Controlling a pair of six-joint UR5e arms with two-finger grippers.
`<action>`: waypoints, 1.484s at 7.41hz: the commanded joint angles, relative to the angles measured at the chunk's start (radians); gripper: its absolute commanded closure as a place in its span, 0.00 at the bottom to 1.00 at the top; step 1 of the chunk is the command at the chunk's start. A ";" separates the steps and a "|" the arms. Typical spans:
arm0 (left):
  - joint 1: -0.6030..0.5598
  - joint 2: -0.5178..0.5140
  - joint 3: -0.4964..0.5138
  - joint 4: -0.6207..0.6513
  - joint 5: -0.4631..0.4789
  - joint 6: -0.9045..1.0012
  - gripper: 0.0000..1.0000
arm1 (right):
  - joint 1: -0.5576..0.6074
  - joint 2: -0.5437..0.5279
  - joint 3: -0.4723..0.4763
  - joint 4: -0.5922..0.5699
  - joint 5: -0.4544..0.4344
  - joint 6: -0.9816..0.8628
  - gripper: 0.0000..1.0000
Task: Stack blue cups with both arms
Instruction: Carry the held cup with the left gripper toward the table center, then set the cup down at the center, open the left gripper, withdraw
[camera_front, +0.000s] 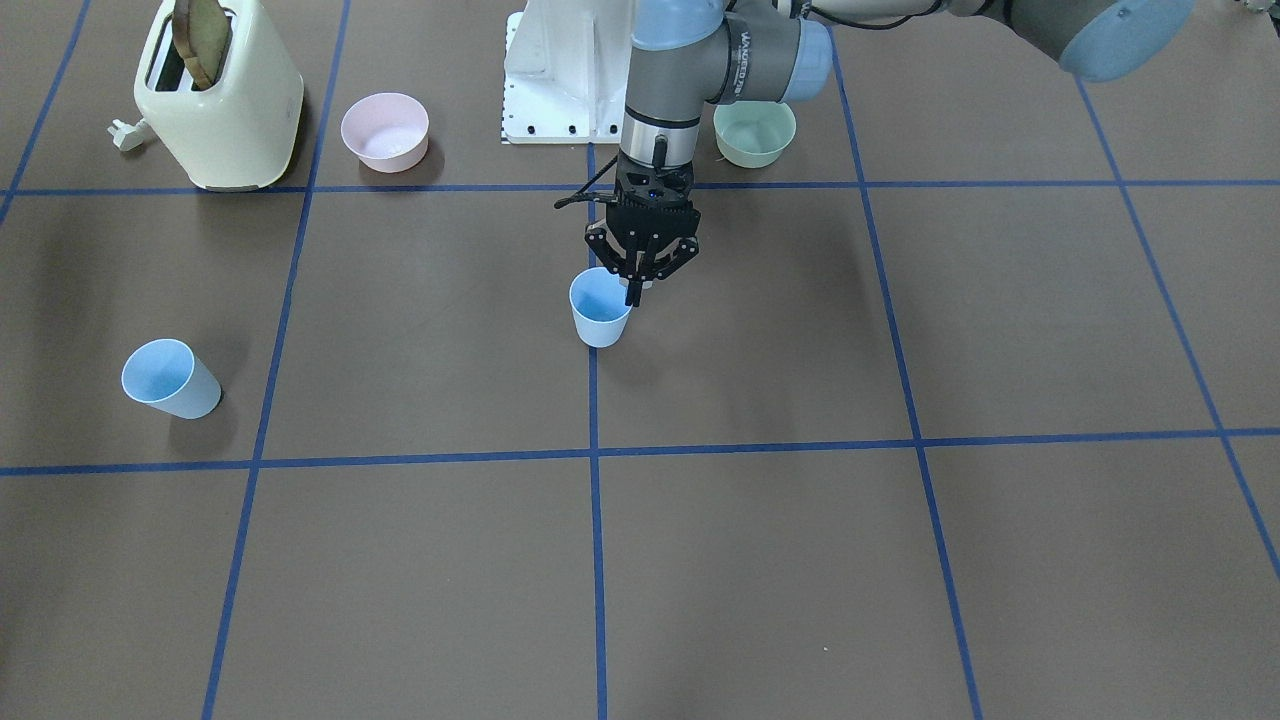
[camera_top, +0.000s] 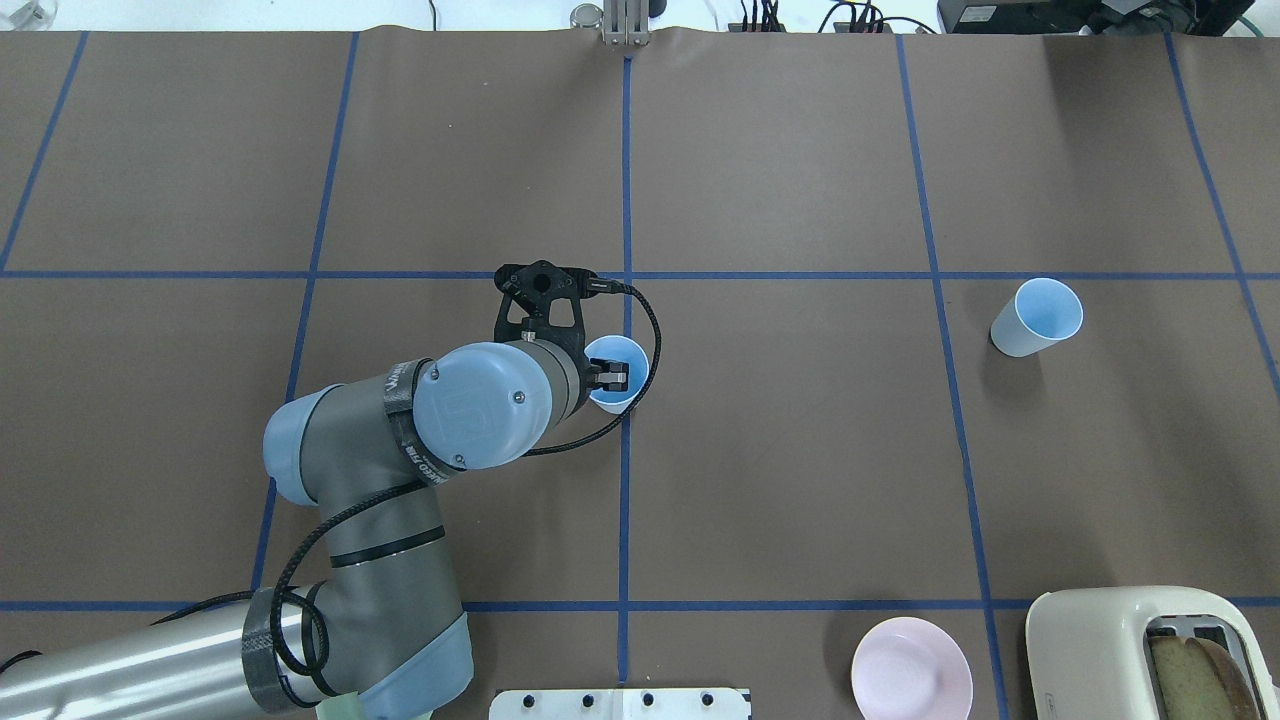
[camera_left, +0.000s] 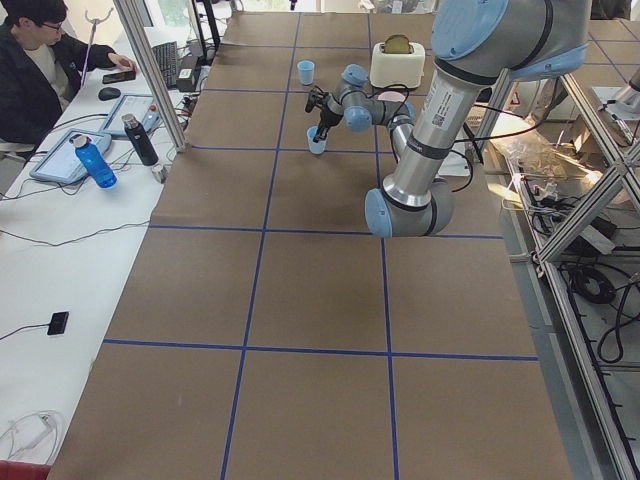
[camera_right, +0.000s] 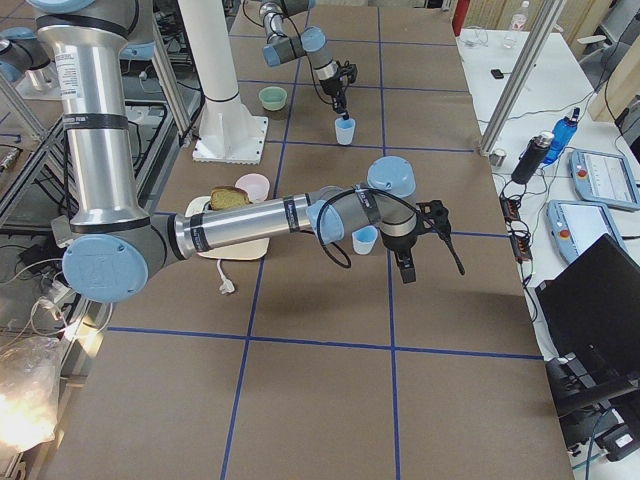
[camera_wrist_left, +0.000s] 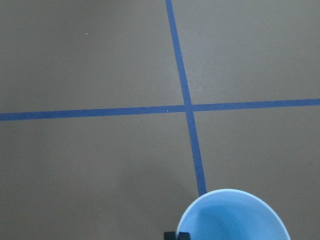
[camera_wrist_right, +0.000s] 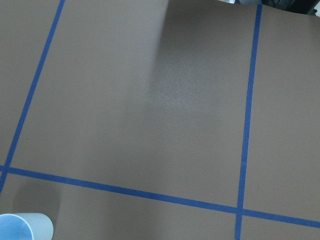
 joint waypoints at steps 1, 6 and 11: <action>0.002 -0.021 0.024 0.000 0.000 0.000 1.00 | 0.000 0.000 0.000 0.000 0.000 0.000 0.00; 0.002 -0.033 0.049 0.000 0.000 0.005 0.58 | 0.000 0.000 0.000 0.000 0.000 0.000 0.00; -0.192 0.093 -0.205 0.098 -0.230 0.237 0.02 | -0.003 -0.001 0.004 0.000 0.018 0.002 0.00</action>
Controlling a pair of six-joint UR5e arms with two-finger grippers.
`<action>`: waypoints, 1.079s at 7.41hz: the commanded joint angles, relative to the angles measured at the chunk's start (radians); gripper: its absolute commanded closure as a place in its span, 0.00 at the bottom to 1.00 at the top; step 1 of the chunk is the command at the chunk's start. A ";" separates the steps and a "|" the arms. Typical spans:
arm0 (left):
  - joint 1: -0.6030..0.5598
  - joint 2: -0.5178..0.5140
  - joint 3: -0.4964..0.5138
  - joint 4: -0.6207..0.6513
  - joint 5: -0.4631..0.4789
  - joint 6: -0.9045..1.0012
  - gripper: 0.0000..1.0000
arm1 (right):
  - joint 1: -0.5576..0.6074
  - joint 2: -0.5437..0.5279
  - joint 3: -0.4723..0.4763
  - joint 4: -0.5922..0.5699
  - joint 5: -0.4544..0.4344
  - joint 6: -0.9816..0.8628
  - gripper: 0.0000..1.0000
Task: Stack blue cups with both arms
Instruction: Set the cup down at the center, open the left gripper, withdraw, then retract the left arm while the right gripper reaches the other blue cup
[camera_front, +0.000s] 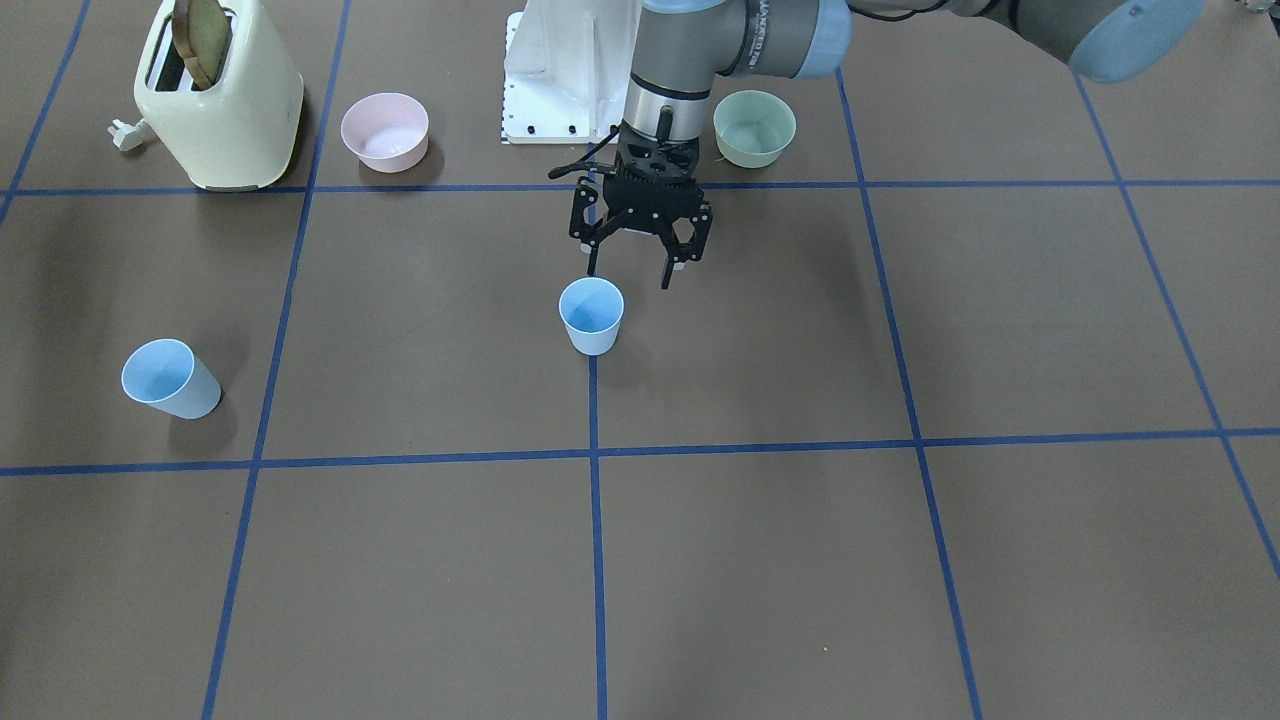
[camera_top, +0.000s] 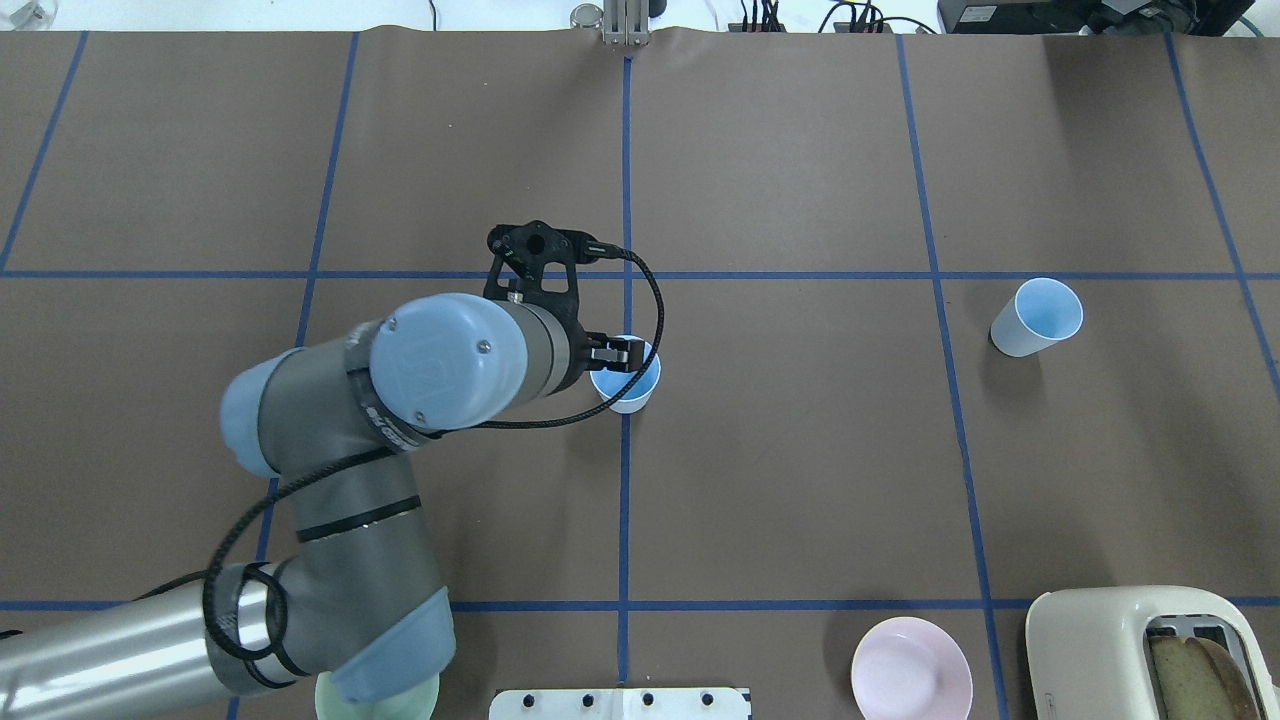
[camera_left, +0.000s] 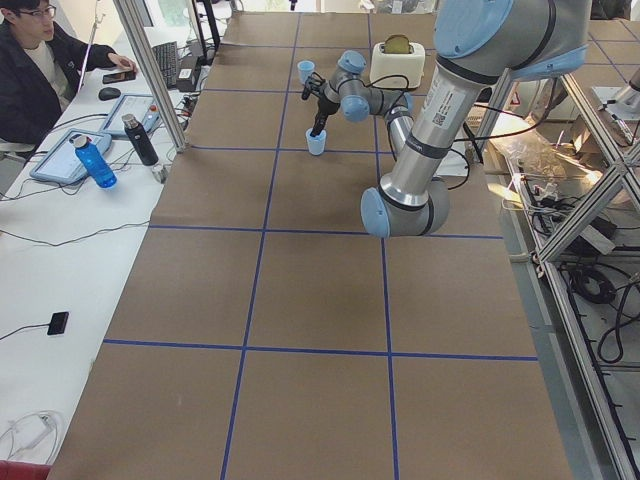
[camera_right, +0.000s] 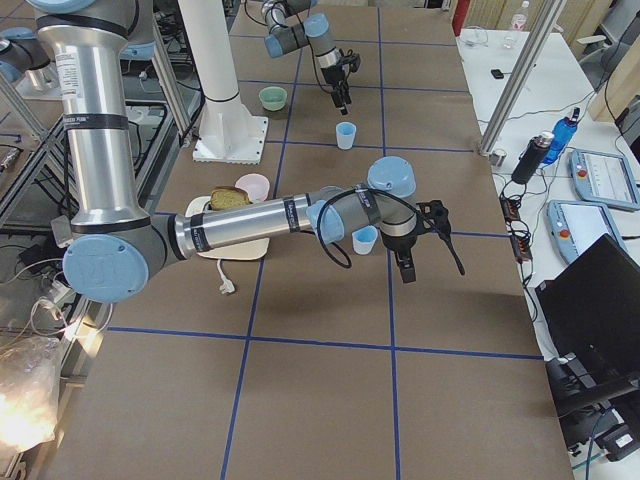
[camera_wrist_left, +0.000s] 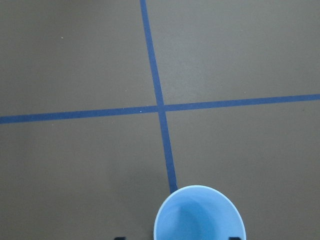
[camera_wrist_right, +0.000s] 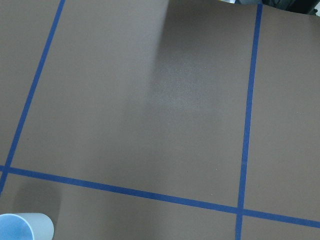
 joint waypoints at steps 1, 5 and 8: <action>-0.235 0.148 -0.101 0.043 -0.241 0.247 0.02 | -0.009 -0.001 0.005 0.002 0.059 0.030 0.00; -0.881 0.426 0.039 0.113 -0.717 1.032 0.02 | -0.142 -0.018 0.131 0.002 0.065 0.269 0.00; -1.090 0.560 0.257 0.166 -0.713 1.356 0.02 | -0.272 -0.020 0.128 -0.002 -0.054 0.271 0.00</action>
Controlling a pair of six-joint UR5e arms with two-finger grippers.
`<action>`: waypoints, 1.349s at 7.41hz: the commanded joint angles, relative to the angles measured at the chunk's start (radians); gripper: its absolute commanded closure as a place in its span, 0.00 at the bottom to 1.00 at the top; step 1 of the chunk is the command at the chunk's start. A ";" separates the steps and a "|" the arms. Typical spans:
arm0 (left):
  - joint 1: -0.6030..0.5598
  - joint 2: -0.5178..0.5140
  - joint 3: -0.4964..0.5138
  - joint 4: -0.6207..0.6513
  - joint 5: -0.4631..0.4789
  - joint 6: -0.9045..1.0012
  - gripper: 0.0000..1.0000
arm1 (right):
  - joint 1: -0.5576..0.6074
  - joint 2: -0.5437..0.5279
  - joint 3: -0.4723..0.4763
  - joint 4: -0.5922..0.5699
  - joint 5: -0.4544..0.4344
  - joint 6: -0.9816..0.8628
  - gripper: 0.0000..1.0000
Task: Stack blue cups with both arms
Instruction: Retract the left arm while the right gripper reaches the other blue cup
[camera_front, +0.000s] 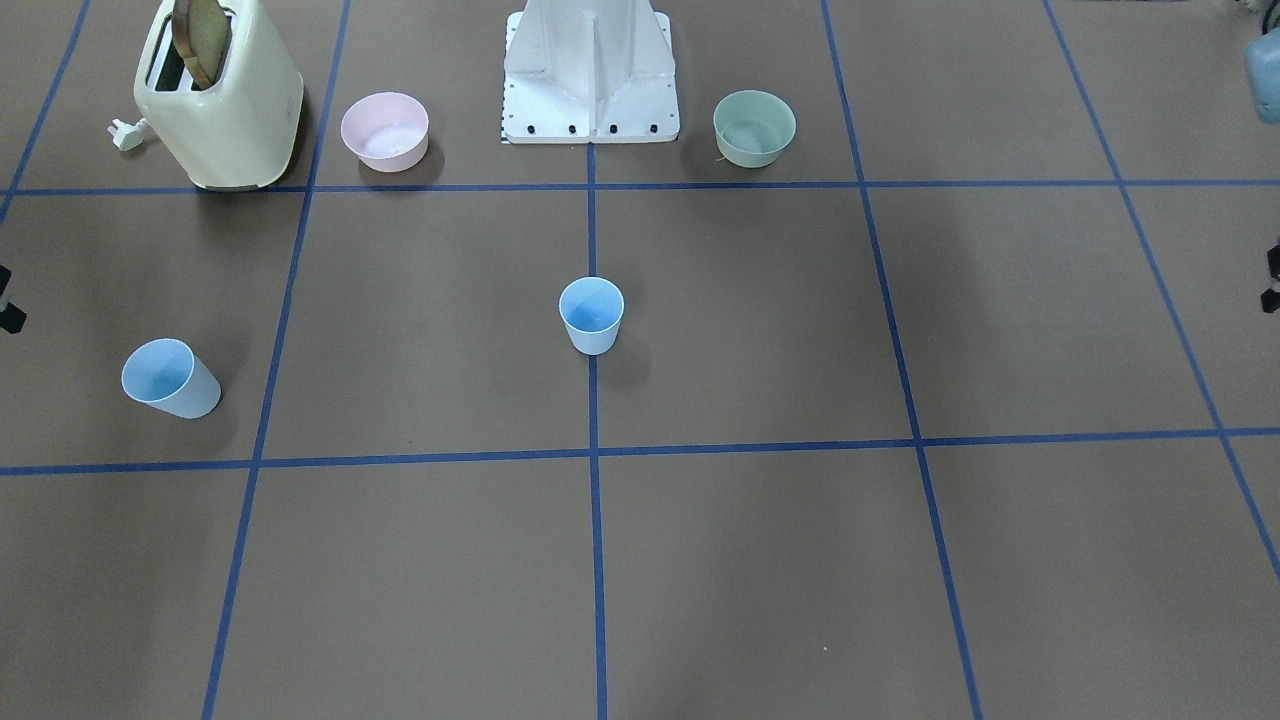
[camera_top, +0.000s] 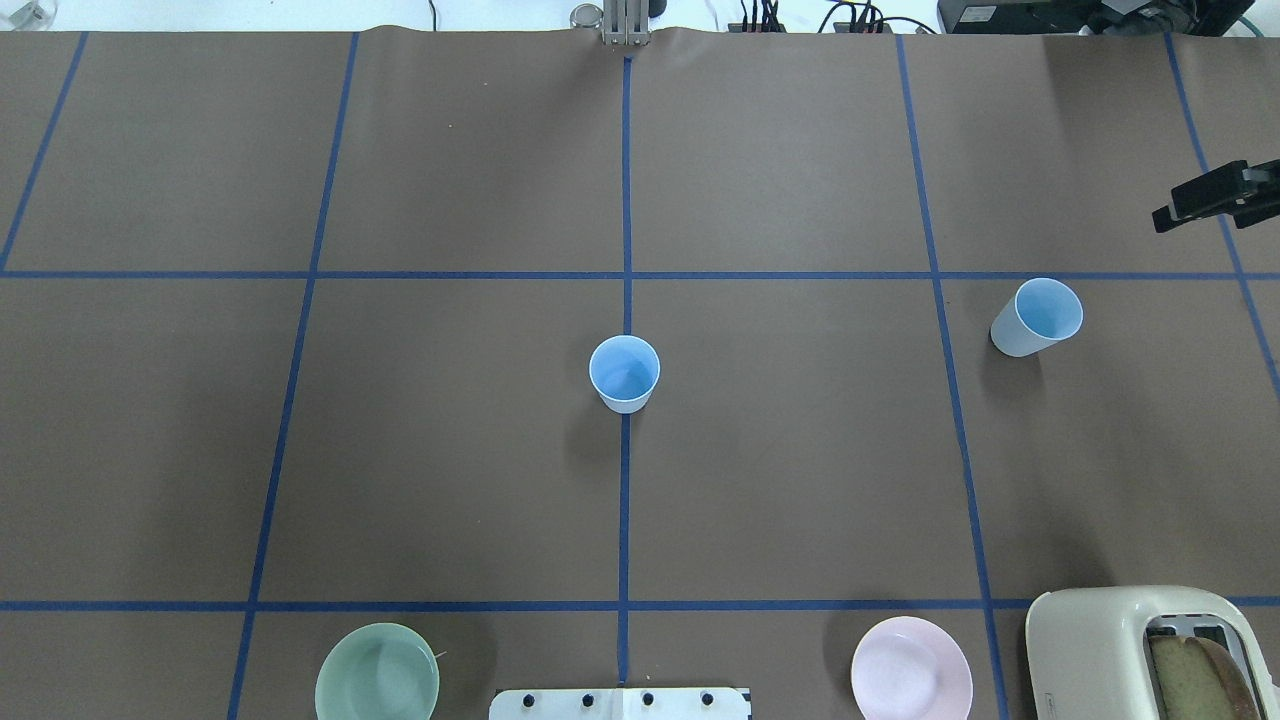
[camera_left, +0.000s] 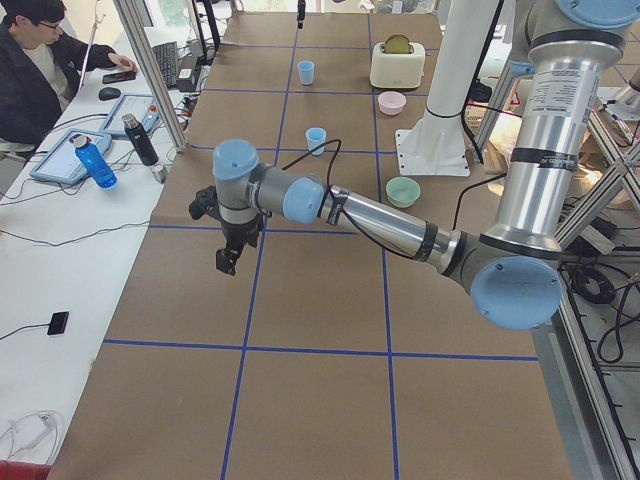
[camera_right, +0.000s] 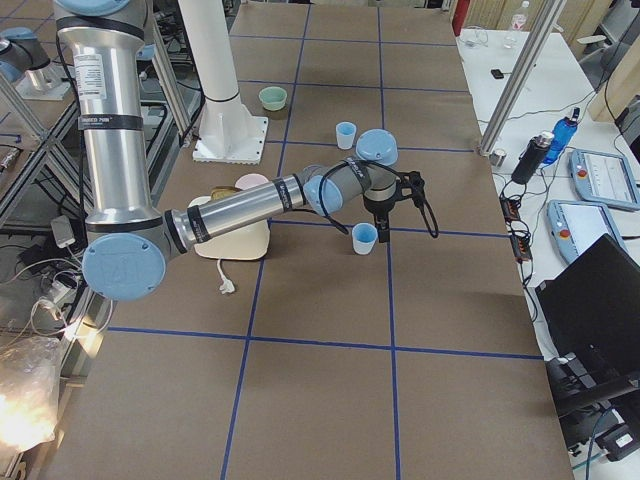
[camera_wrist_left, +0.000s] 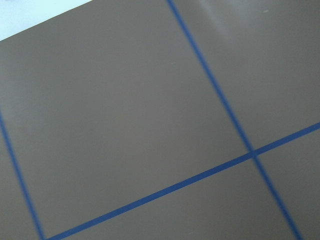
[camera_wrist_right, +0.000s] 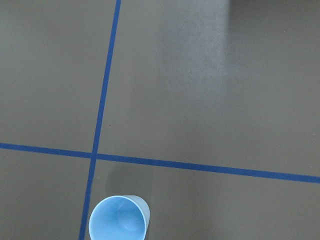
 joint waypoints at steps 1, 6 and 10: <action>-0.129 0.070 0.153 -0.066 0.000 0.075 0.02 | -0.110 -0.001 -0.015 -0.001 -0.103 0.002 0.00; -0.132 0.124 0.155 -0.117 -0.007 0.073 0.02 | -0.220 0.025 -0.107 0.002 -0.122 0.003 0.07; -0.132 0.123 0.153 -0.119 -0.009 0.073 0.02 | -0.220 0.076 -0.182 0.002 -0.119 0.005 0.53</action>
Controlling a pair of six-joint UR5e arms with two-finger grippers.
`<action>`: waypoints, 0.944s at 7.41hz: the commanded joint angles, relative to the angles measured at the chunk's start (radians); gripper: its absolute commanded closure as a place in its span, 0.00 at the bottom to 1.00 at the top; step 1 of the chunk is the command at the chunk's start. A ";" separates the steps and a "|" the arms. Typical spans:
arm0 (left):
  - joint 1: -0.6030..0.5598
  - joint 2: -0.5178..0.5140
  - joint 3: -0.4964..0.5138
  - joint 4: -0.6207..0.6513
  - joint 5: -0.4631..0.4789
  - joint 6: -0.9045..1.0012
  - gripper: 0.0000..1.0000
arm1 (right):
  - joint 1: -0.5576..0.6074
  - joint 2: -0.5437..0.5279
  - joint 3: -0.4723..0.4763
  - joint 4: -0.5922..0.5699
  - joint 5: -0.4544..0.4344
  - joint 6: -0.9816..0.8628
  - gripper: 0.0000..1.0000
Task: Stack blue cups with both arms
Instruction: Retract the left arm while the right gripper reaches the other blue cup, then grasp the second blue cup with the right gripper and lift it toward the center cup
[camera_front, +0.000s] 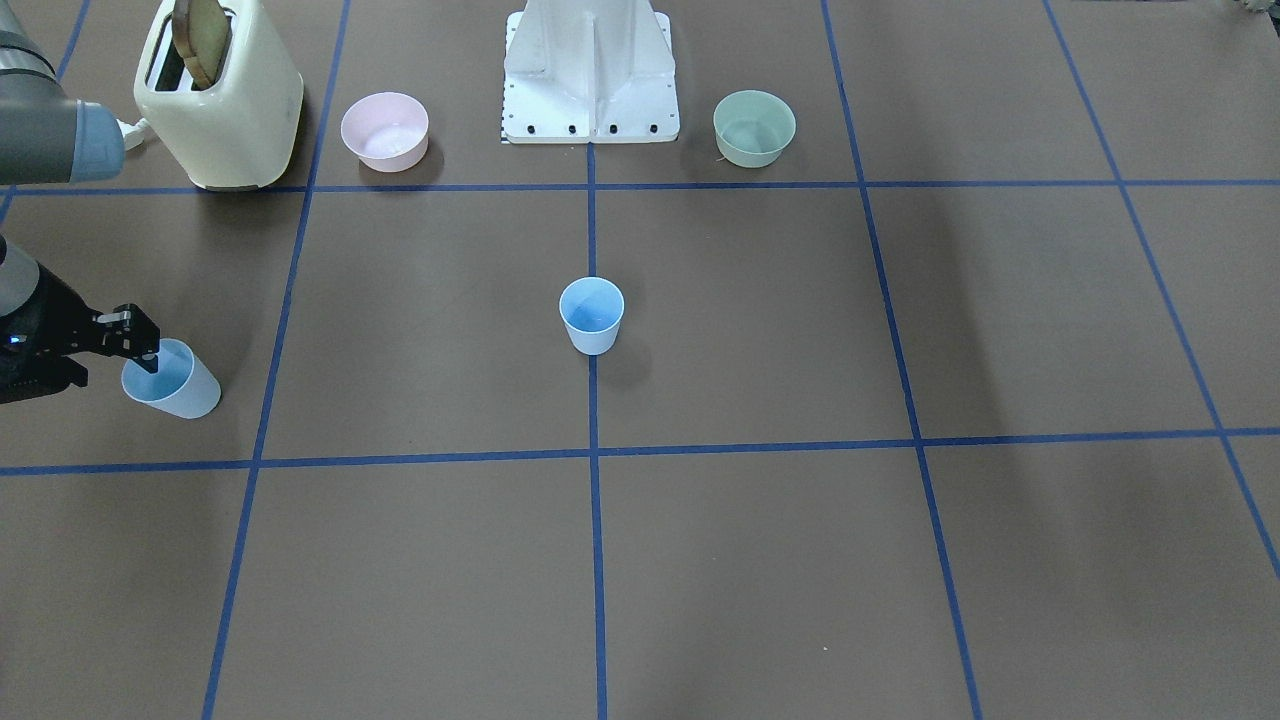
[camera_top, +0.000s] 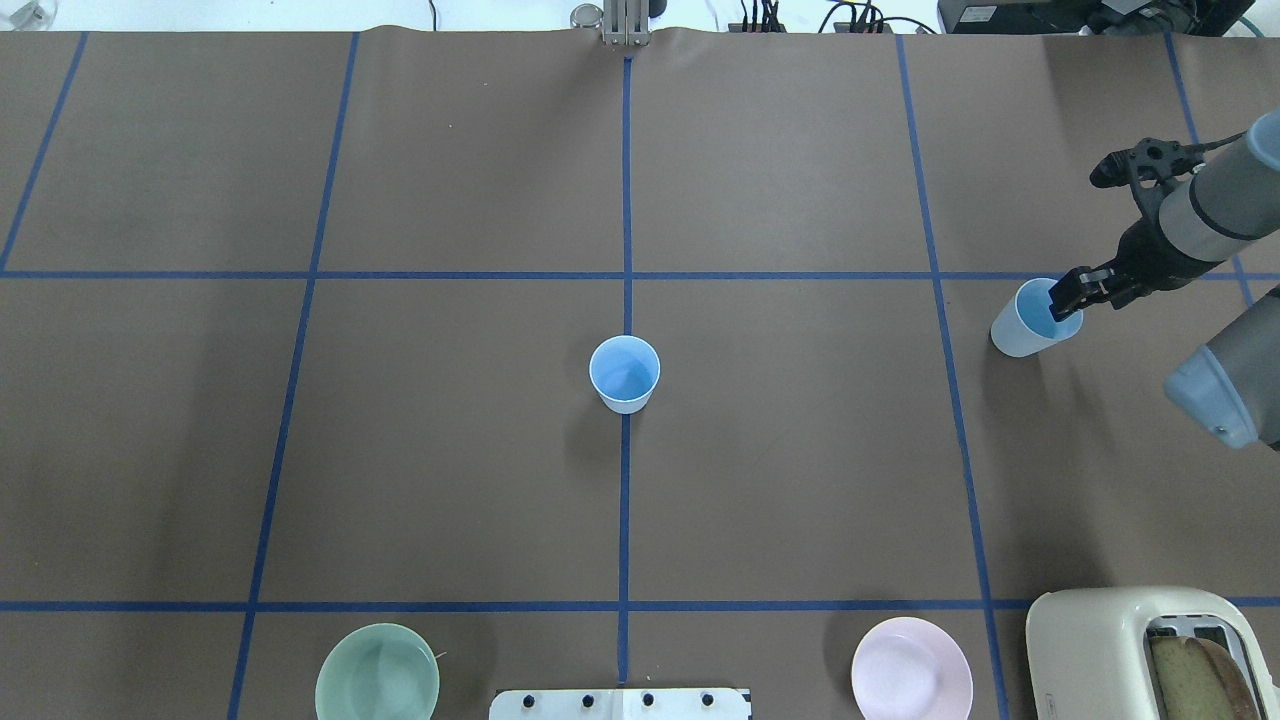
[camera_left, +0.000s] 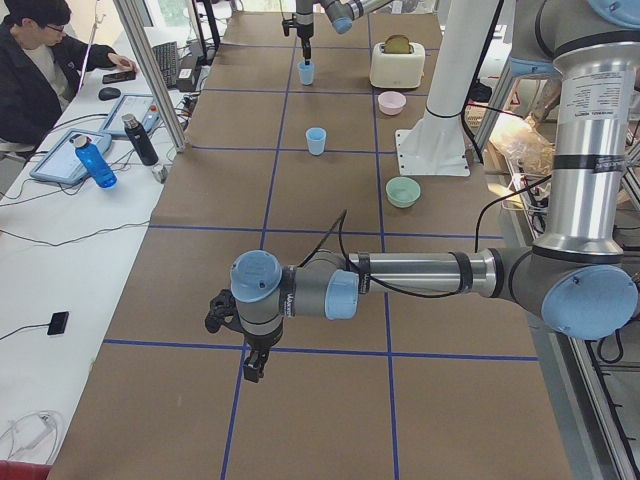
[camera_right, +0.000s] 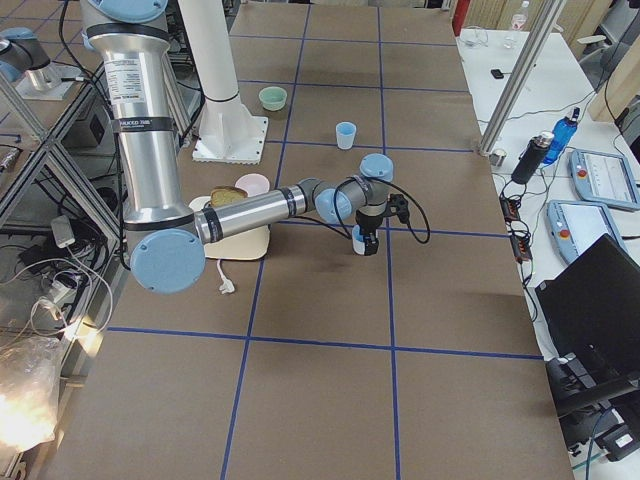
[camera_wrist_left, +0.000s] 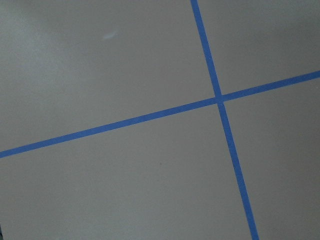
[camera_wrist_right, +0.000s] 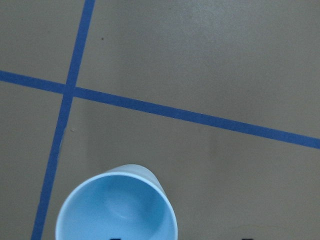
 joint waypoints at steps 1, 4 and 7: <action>0.000 -0.001 0.000 -0.001 0.000 0.000 0.02 | -0.001 0.010 -0.009 0.000 0.003 0.003 0.69; 0.002 -0.001 -0.003 -0.001 0.000 -0.002 0.02 | -0.001 0.011 0.003 0.000 0.009 0.000 1.00; 0.000 0.002 0.001 0.001 -0.002 -0.008 0.02 | 0.042 0.034 0.065 -0.005 0.090 0.021 1.00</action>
